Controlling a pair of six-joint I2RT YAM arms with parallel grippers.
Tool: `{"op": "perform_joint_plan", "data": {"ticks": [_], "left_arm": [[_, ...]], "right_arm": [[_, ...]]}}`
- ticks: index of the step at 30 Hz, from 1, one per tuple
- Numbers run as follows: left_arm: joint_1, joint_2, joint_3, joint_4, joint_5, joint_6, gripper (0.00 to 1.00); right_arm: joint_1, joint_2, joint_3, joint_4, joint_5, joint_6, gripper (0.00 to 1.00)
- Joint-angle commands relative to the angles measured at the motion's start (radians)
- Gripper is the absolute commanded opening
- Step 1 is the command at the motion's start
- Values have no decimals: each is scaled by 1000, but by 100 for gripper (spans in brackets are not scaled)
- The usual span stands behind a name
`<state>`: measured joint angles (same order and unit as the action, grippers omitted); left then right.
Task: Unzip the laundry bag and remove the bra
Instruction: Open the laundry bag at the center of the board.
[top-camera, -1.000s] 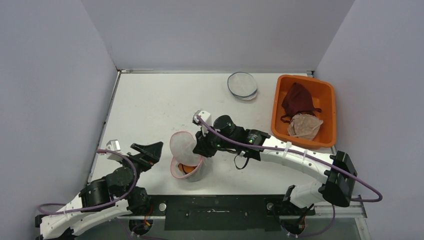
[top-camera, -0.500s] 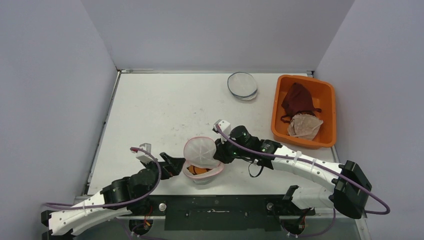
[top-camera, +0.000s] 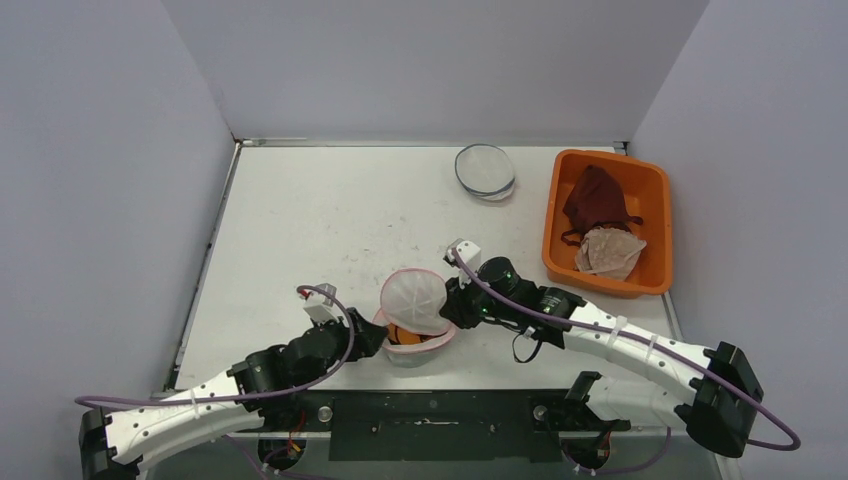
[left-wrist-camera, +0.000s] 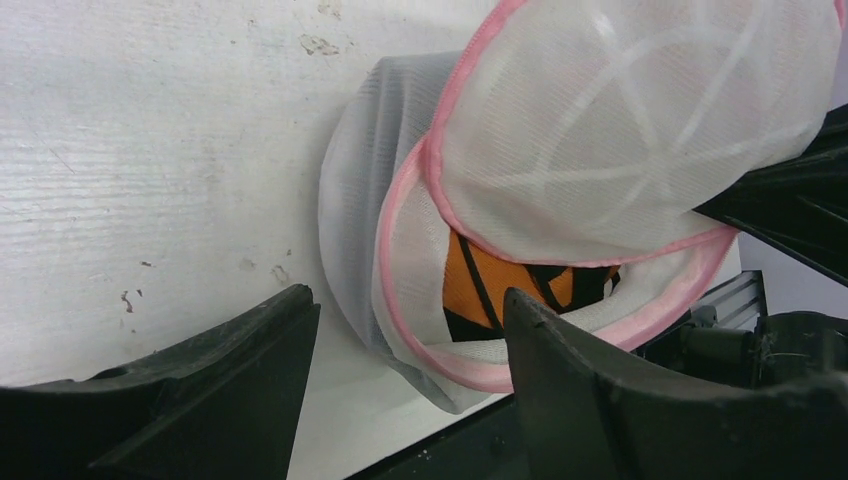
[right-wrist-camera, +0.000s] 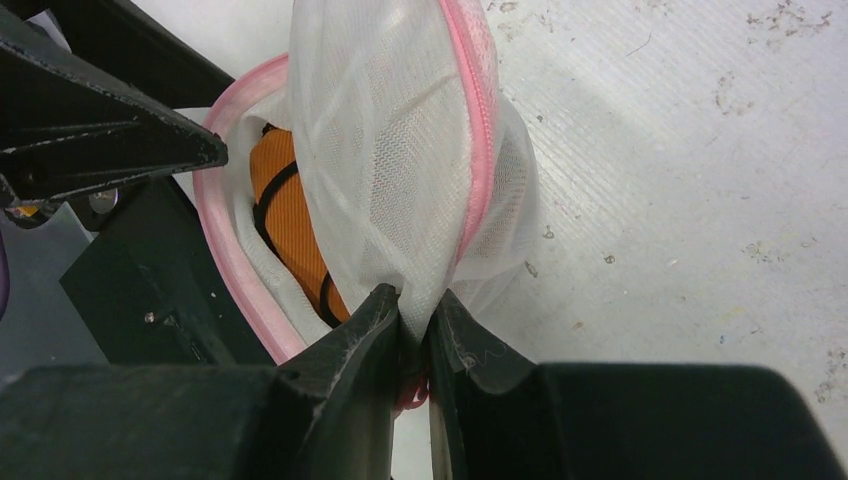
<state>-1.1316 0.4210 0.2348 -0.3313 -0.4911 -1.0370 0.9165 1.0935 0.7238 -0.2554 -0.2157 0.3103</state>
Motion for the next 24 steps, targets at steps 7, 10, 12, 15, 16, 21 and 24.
{"op": "perform_joint_plan", "data": {"ticks": [7, 10, 12, 15, 16, 21, 24], "left_arm": [[220, 25, -72, 167, 231, 45, 50], [249, 76, -72, 215, 281, 52, 42], [250, 94, -74, 251, 301, 52, 34], [251, 103, -82, 314, 333, 61, 12], [251, 101, -81, 317, 343, 65, 4], [251, 62, -73, 361, 352, 76, 0], [248, 39, -70, 383, 356, 80, 0]], "right_arm": [[-5, -51, -39, -12, 35, 19, 16], [-5, -59, -41, -13, 36, 24, 16], [-4, -64, -39, -18, 40, 25, 18], [-1, -81, -22, -36, 64, 41, 39], [3, -97, -14, -43, 77, 47, 51], [91, -149, 83, -132, 287, 97, 75], [221, -169, 142, -169, 504, 144, 77]]}}
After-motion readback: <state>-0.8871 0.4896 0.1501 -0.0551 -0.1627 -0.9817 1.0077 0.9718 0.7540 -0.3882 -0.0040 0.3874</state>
